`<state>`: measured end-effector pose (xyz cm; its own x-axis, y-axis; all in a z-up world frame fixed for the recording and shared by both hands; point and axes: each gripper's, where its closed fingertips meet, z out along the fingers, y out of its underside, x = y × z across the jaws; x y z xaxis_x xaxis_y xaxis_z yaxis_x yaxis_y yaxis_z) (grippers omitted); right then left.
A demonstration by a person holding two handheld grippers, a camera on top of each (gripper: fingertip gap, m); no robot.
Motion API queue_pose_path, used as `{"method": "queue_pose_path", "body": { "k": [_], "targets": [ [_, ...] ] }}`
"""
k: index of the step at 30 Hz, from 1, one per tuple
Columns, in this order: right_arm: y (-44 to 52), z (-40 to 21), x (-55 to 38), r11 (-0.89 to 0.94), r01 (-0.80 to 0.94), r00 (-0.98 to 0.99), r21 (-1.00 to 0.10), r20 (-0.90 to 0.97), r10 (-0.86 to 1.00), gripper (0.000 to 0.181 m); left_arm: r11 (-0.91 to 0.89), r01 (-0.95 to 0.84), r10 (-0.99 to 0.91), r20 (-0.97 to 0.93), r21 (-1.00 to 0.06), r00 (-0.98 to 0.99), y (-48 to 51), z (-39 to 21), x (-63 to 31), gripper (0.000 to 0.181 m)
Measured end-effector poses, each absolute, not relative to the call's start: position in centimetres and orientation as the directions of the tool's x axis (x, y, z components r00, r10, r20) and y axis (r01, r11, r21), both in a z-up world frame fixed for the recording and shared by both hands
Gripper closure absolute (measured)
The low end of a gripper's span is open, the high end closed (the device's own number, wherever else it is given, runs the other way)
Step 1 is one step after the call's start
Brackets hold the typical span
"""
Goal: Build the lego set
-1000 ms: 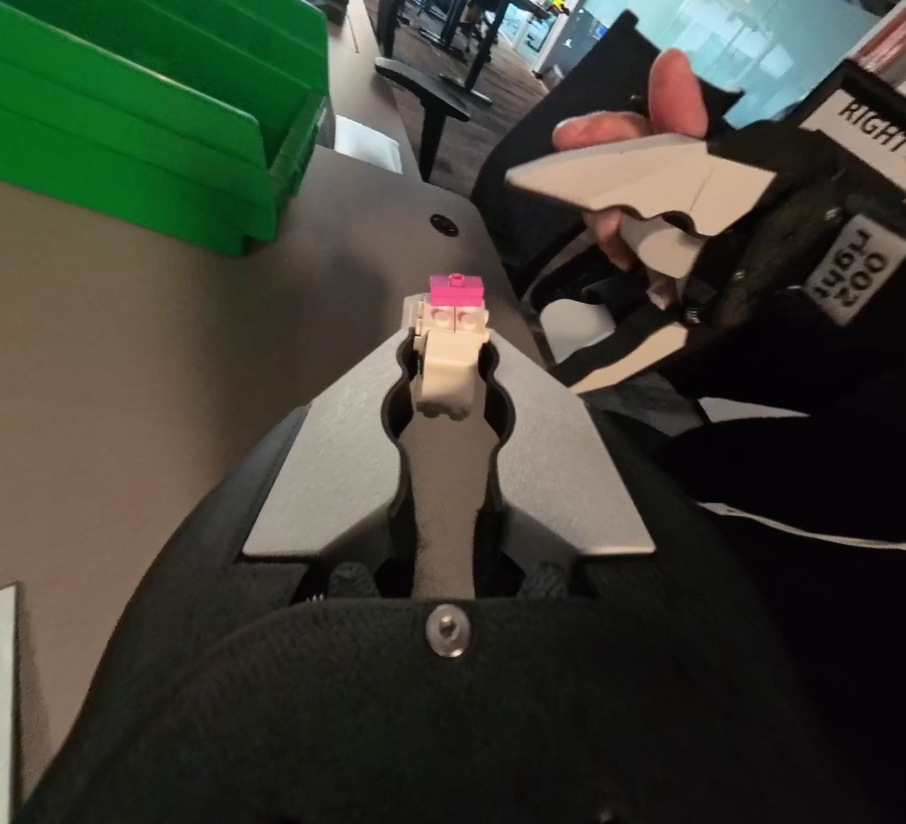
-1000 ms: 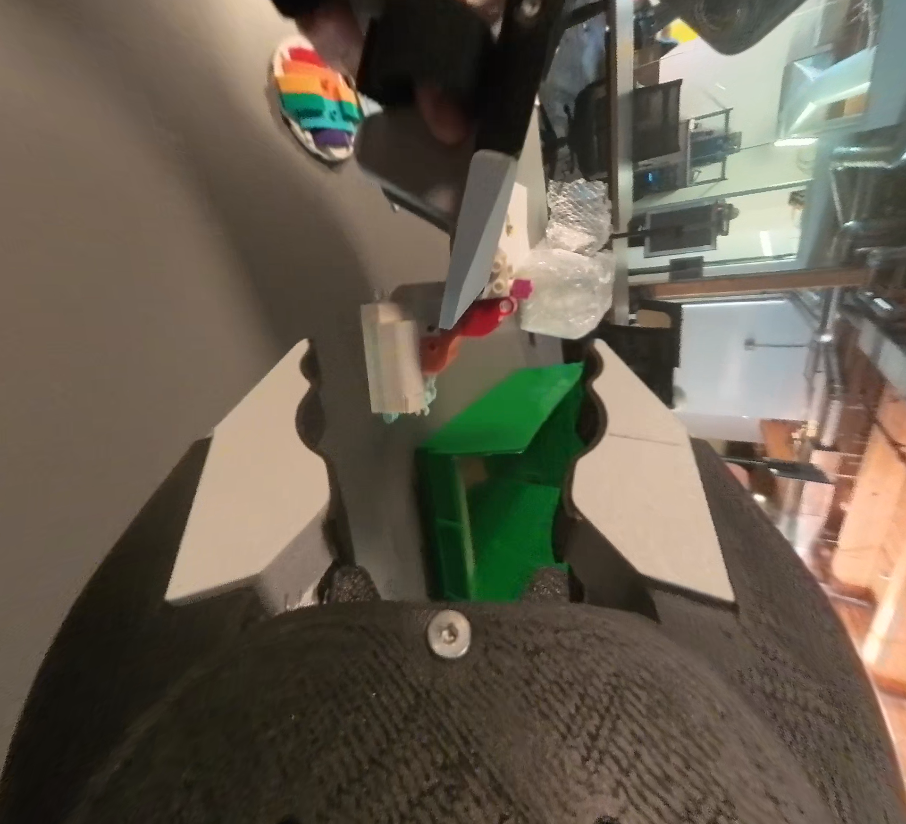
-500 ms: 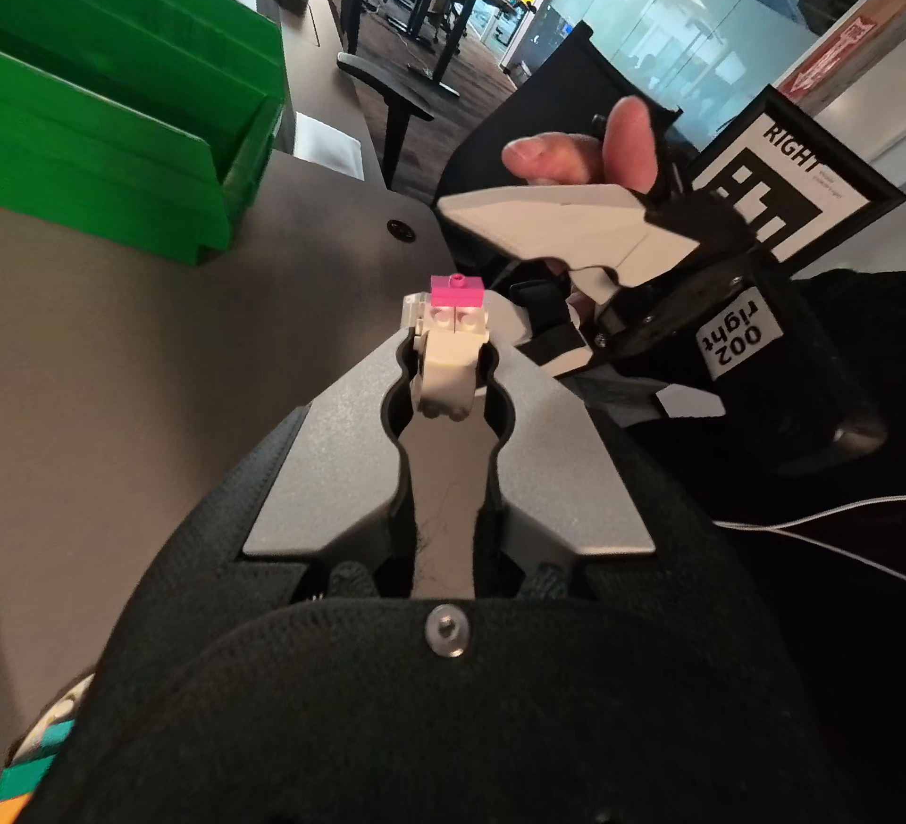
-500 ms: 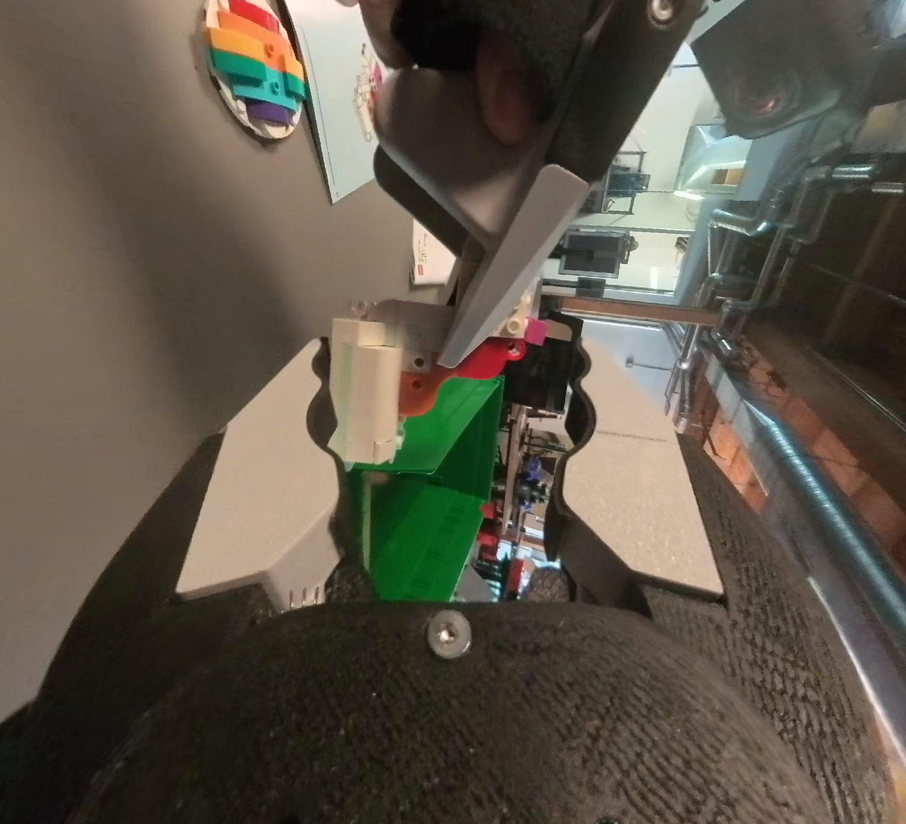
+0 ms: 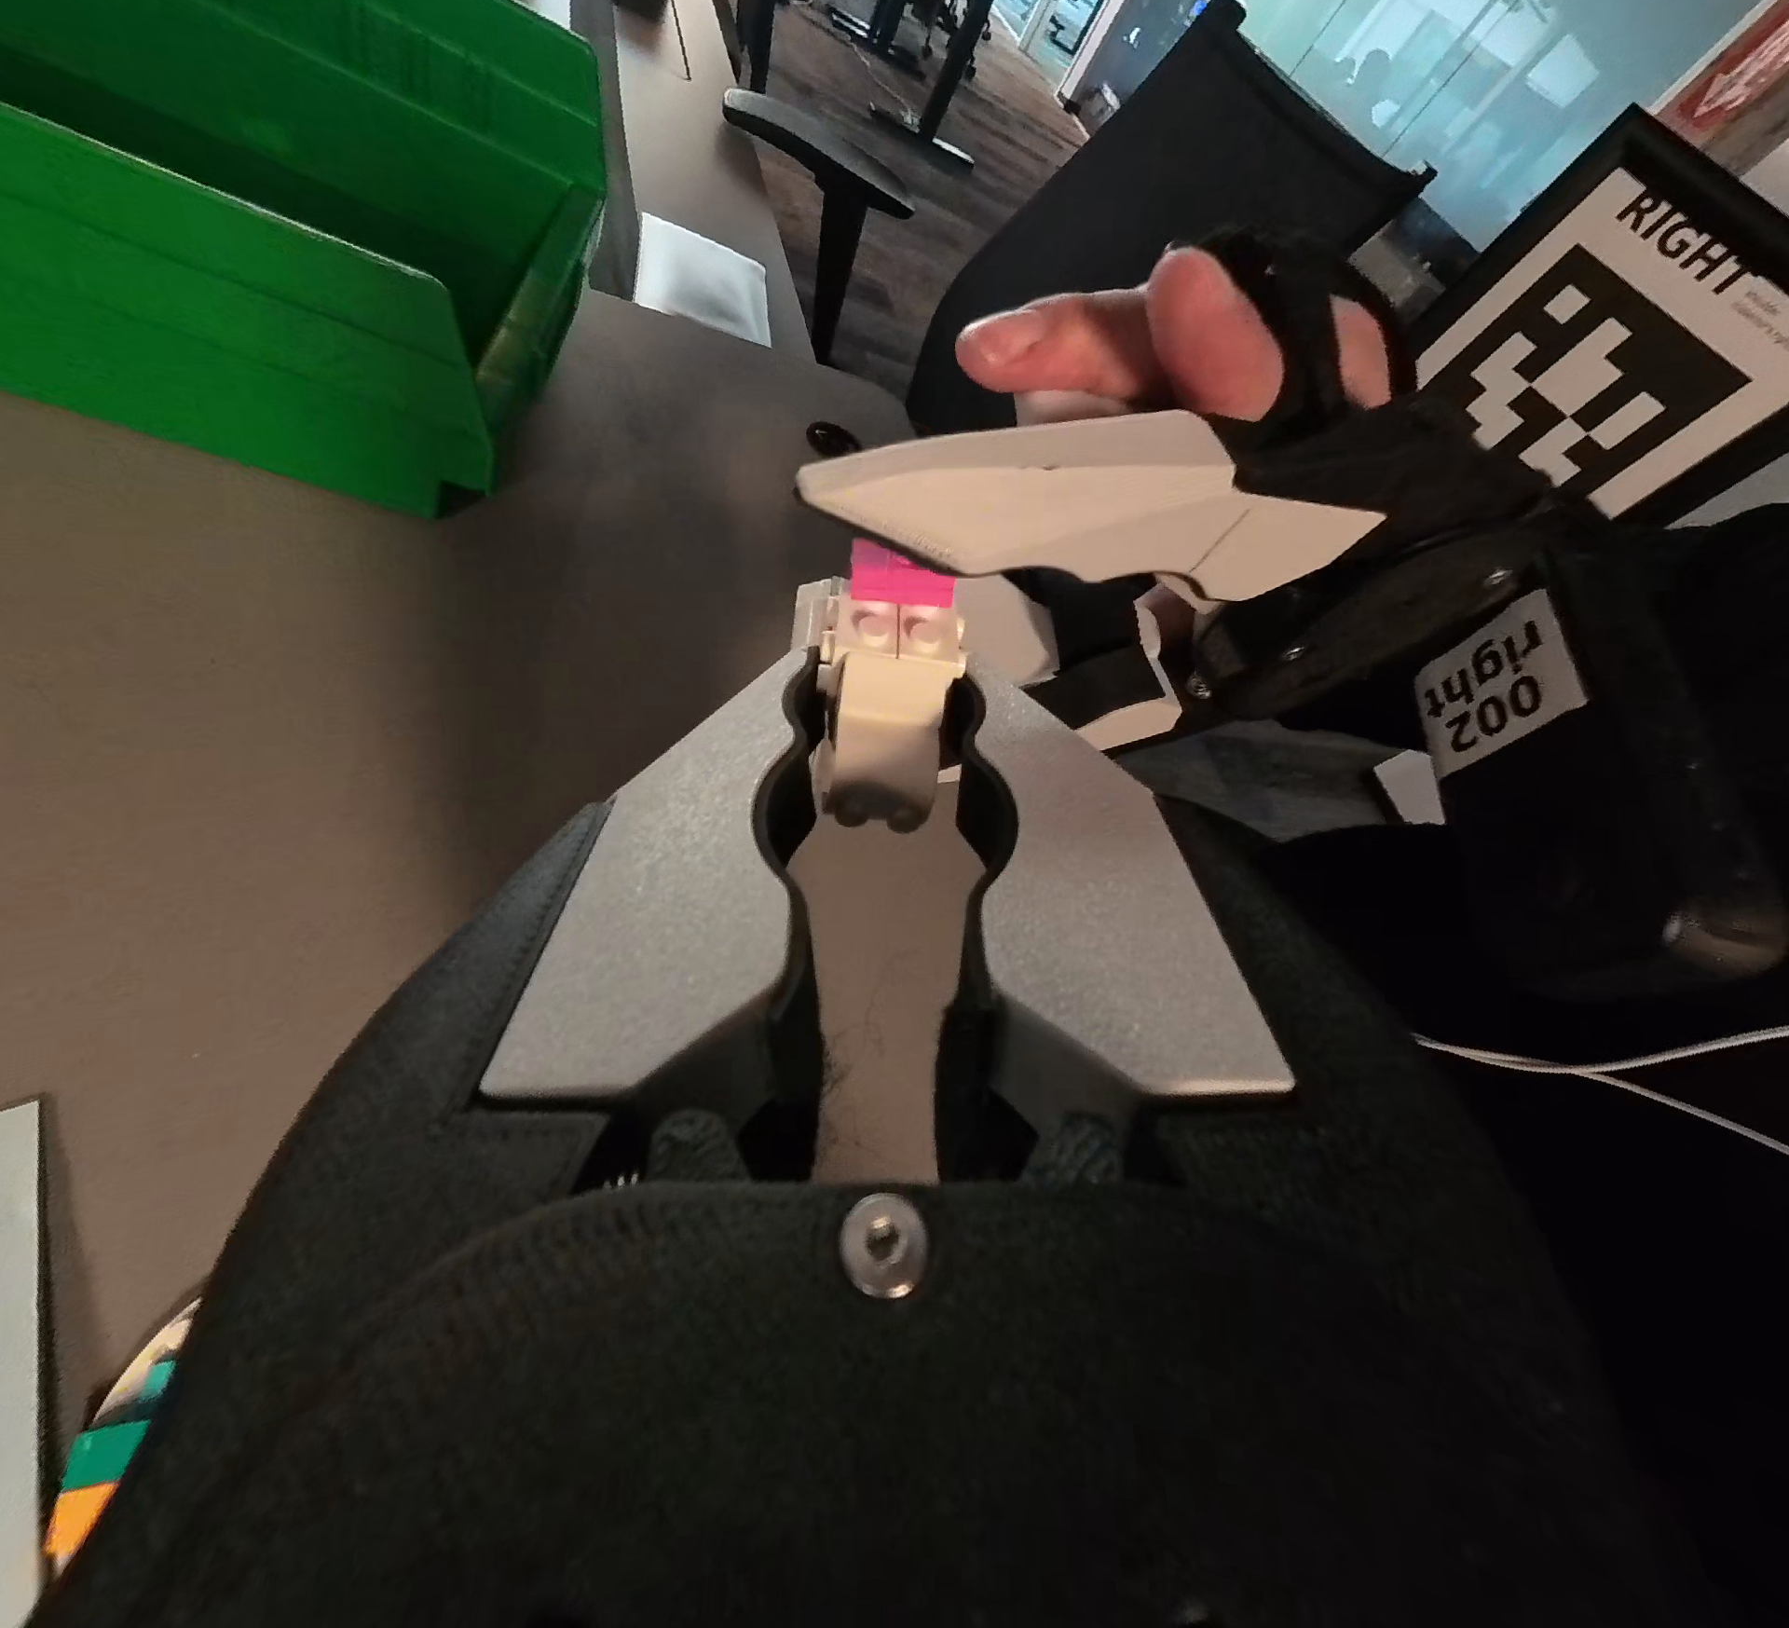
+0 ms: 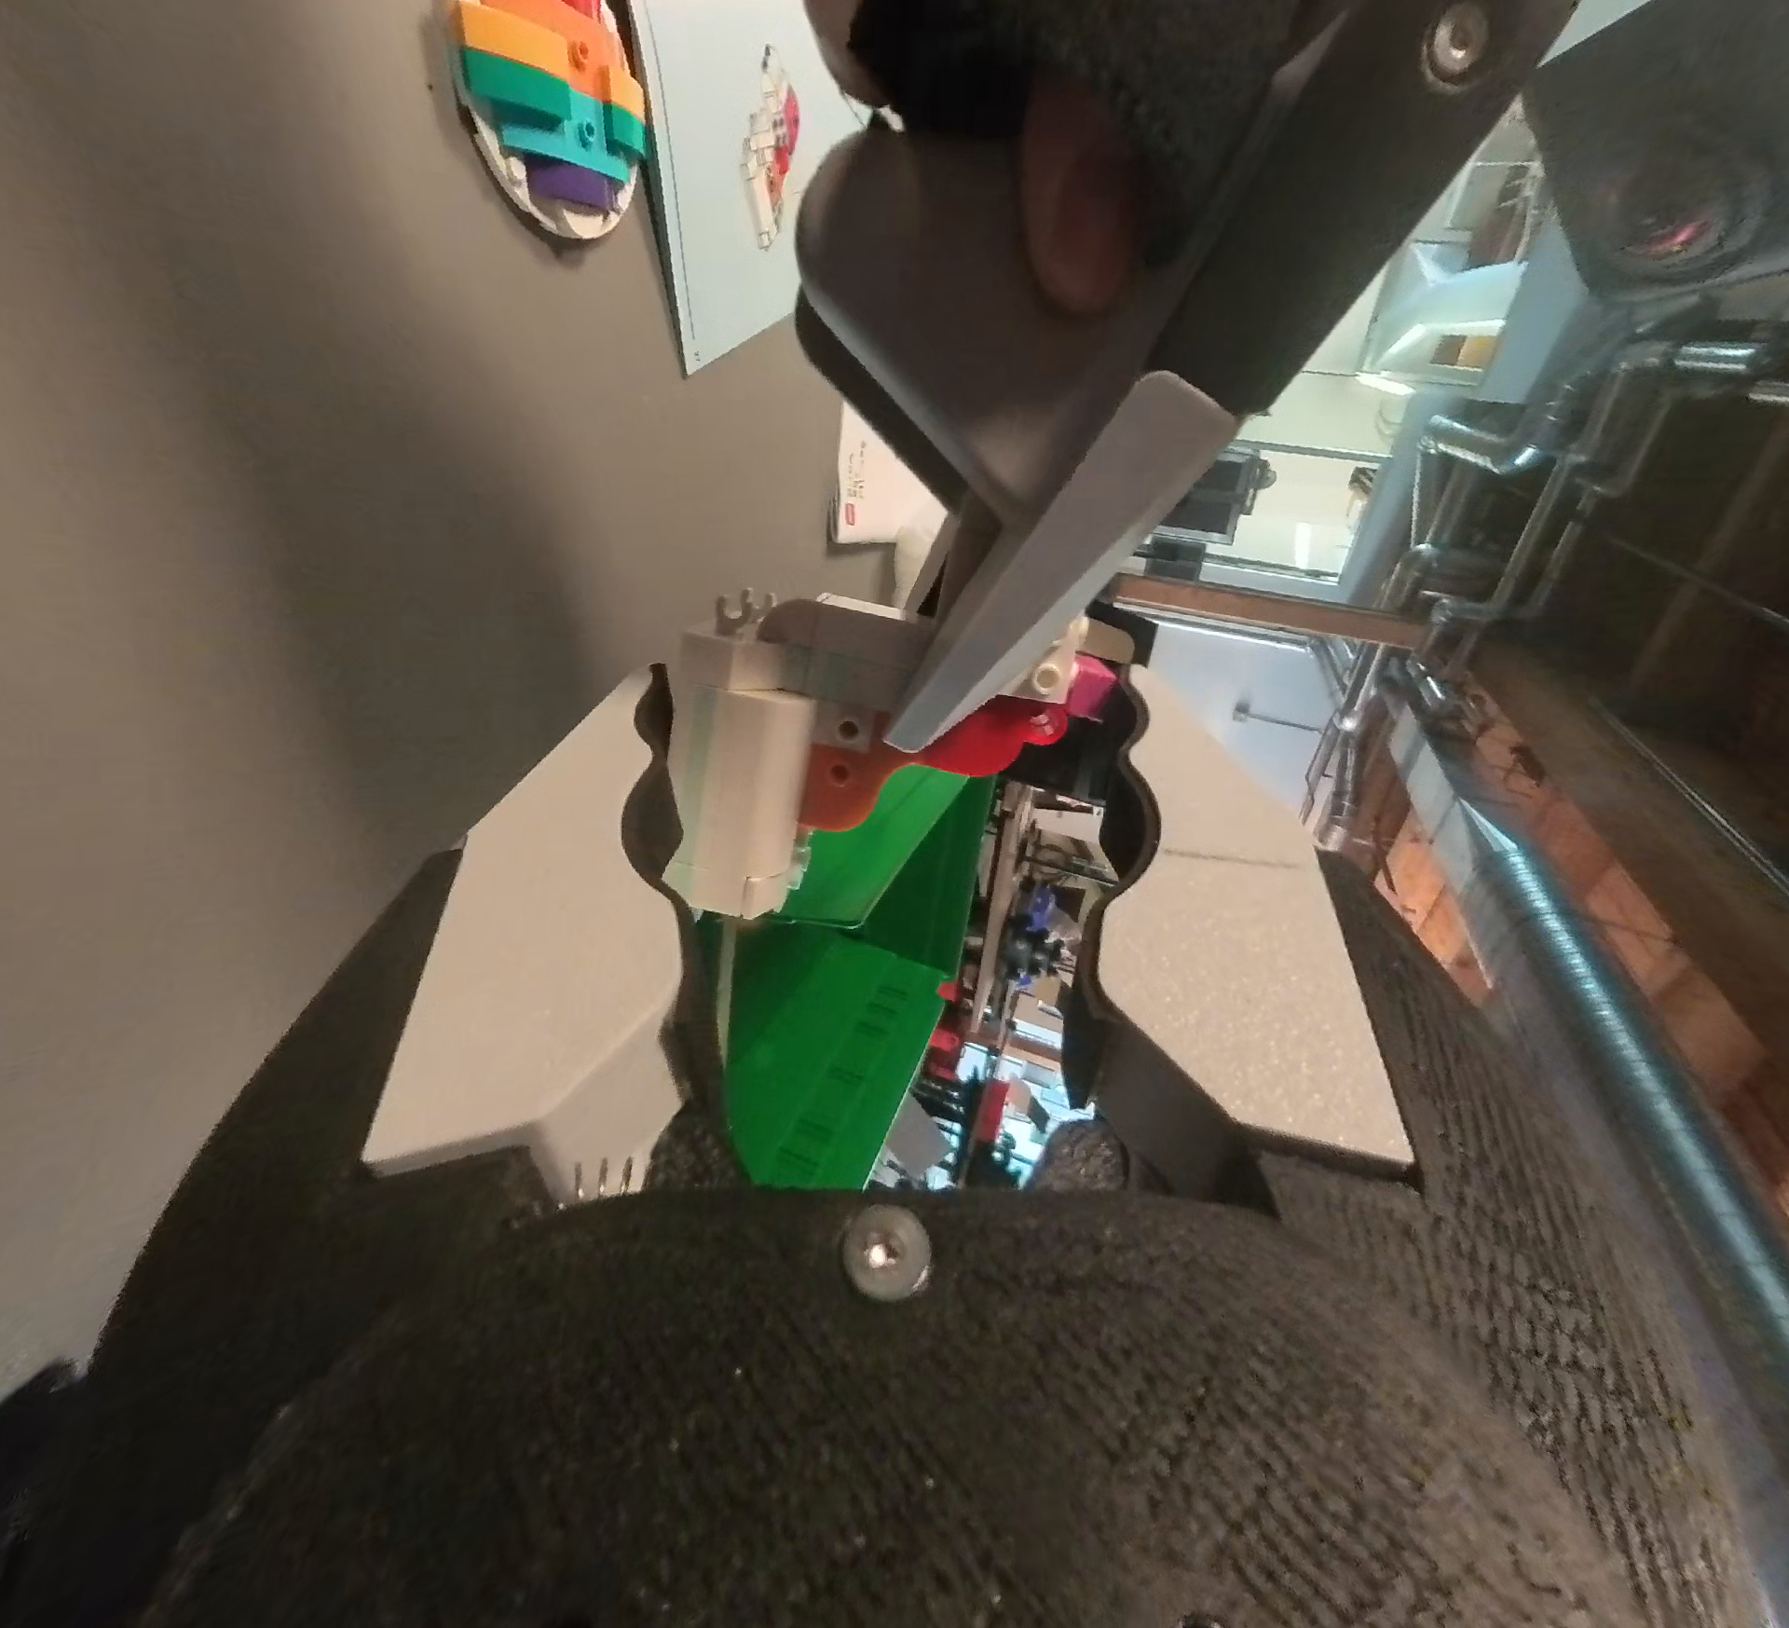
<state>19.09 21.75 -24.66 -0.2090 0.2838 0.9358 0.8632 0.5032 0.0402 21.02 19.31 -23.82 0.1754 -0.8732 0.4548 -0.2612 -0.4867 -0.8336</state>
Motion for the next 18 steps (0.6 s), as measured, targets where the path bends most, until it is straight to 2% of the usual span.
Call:
{"method": "queue_pose_path", "body": {
  "k": [18],
  "targets": [
    [21.56,-25.41,19.57,0.501,0.856,-0.287,0.127,0.923,0.256,0.093,-0.48,-0.299,-0.877,0.436,-0.825,0.203,19.14,-24.73,21.26,0.158]
  ]
}}
